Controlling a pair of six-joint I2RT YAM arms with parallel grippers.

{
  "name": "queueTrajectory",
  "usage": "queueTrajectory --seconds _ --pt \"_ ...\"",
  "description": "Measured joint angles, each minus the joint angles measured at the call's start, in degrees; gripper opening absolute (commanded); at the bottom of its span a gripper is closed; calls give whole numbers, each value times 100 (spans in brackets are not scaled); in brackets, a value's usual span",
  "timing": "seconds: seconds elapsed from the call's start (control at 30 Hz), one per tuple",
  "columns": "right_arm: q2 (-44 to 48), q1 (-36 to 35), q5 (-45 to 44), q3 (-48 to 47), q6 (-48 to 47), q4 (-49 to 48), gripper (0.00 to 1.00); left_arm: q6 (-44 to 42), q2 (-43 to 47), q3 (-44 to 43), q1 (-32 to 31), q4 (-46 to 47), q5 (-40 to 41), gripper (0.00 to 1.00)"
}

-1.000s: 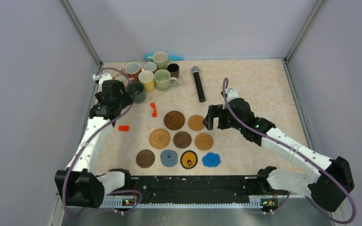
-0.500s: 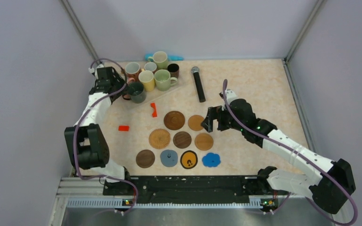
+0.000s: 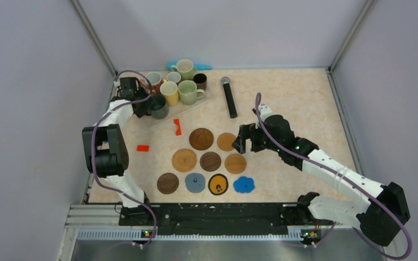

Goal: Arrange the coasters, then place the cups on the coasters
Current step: Pick up the cup from the tray.

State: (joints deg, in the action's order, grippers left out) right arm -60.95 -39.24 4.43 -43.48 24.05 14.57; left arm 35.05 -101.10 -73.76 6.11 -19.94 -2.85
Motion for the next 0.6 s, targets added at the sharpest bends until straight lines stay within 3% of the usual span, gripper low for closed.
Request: queueTrajectory --seconds 0.6 --pt "-33 0 22 87 15 -4 98 -111 -175 -116 -2 -306 -61 38"
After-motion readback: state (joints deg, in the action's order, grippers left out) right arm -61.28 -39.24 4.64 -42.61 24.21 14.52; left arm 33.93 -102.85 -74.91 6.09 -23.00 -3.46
